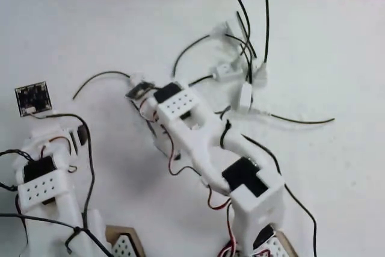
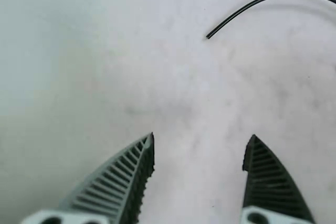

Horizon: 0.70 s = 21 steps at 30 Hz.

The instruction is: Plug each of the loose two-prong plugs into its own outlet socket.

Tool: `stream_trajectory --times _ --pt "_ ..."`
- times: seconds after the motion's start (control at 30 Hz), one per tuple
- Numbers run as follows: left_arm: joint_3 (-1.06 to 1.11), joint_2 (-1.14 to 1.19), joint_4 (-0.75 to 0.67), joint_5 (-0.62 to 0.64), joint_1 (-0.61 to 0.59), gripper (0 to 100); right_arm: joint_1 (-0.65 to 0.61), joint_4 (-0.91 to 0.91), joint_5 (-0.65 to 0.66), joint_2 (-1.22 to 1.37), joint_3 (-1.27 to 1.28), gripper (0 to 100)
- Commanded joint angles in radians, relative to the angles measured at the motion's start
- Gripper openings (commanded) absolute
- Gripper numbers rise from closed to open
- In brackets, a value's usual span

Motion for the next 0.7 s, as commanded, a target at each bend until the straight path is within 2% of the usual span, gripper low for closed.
stream_trajectory --times 0.0,0.17,0.3,0.67 --pt "-0.029 -0.019 -0.018 -0.031 0.012 27 -0.001 -0.074 -0.005 -0.061 0.051 18.4" --pt "-0.029 -0.019 -0.017 -0.034 0.012 27 0.005 -0.157 -0.002 -0.051 0.115 18.4" --pt "-0.029 -0.018 -0.017 -0.035 0.012 27 0.062 -0.223 0.0 -0.051 0.126 18.4" --pt "-0.029 -0.018 -0.014 -0.035 0.012 27 0.077 -0.236 0.049 0.018 0.121 17.1"
